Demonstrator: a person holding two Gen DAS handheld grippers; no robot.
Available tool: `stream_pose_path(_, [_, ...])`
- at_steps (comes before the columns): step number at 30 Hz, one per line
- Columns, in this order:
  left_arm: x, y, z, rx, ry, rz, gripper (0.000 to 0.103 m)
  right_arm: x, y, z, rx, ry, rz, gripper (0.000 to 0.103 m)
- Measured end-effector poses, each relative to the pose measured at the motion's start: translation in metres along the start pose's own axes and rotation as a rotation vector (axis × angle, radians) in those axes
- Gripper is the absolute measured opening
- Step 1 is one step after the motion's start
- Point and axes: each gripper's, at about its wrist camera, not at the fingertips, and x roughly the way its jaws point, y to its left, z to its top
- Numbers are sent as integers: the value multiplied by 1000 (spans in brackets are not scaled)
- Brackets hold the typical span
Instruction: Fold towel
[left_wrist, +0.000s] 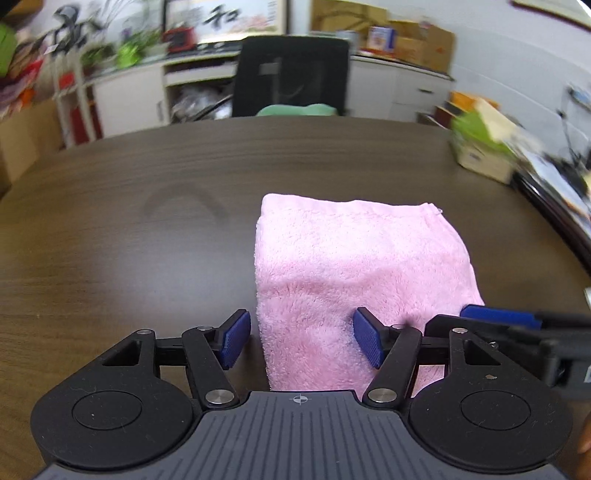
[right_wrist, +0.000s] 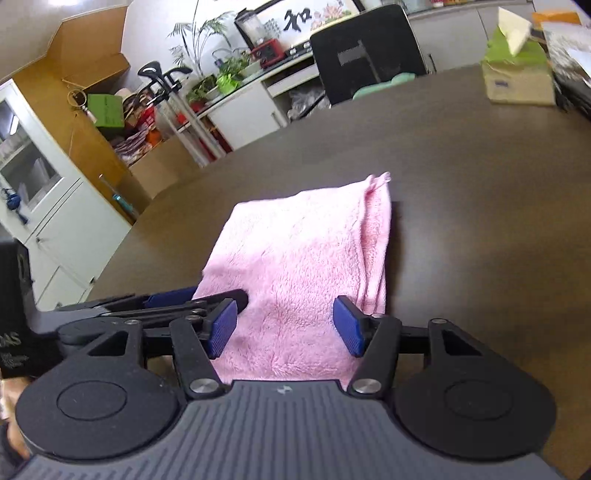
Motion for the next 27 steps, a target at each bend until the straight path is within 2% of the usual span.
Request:
stream_pose_path(1, [2, 2, 2, -11, -5, 8, 65, 7, -2, 5, 7, -7, 8, 61])
stream_pose_path(5, [-5, 13, -3, -57, -42, 3, 66, 16, -7, 12, 13, 4, 69, 76])
stream_pose_path(7, [-15, 26, -6, -126, -73, -9, 66, 8, -10, 8, 23, -5, 154, 77])
stream_pose_path(10, [-35, 44, -13, -201, -136, -19, 69, -11, -10, 2, 0, -68, 191, 79])
stream_pose_path(11, [-44, 50, -17, -224, -160, -22, 70, -17, -9, 2, -14, -91, 186, 82])
stream_pose_path(13, [-57, 57, -23, -242, -196, -27, 76, -33, -6, -2, -51, -149, 112, 88])
stream_pose_path(16, [-80, 56, -42, -233, -266, -3, 85, -46, -3, -10, -122, -183, -15, 89])
stream_pose_path(18, [-87, 51, -52, -191, -298, 22, 87, -48, -2, -15, -172, -185, -102, 91])
stream_pose_path(19, [-91, 46, -59, -157, -315, 41, 87, -48, -3, -20, -201, -180, -172, 91])
stream_pose_path(21, [-91, 38, -69, -100, -320, 69, 88, -45, -9, -30, -234, -142, -280, 92])
stream_pose_path(23, [-88, 32, -76, -59, -308, 92, 89, -42, -18, -33, -214, -100, -306, 93])
stream_pose_path(27, [-76, 28, -77, -46, -242, 94, 90, -42, -31, -32, -152, -60, -324, 95])
